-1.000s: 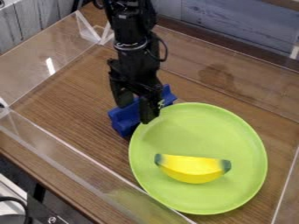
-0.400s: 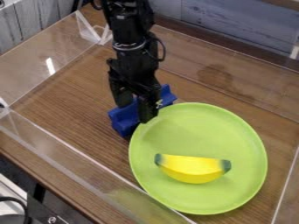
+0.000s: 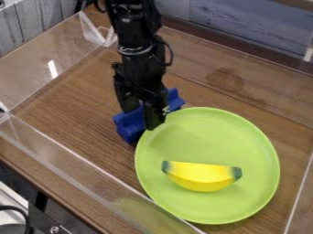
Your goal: Put the blue object in the green plate
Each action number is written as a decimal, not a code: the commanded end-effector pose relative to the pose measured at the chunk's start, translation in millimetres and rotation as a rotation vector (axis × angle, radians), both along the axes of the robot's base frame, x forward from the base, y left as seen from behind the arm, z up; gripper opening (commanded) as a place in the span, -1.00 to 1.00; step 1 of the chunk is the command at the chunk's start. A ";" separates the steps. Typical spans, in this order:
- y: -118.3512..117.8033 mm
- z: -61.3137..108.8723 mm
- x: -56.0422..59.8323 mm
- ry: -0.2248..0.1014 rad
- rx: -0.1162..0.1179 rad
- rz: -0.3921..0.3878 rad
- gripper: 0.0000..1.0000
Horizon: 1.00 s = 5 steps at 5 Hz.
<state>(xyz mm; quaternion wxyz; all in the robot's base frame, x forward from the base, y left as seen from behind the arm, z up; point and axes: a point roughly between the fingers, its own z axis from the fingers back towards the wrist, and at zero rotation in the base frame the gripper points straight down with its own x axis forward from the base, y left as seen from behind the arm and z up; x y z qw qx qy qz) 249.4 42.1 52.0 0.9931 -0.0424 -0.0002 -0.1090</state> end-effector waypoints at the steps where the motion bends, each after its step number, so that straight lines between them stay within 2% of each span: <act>1: 3.4 -0.3 3.0 -0.025 0.003 0.015 1.00; 3: 3.3 -10.9 3.1 -0.021 0.000 0.023 1.00; 4: 1.9 -12.1 2.7 -0.021 0.001 0.022 -1.00; 5: 0.8 -8.8 2.0 -0.018 0.006 0.019 -1.00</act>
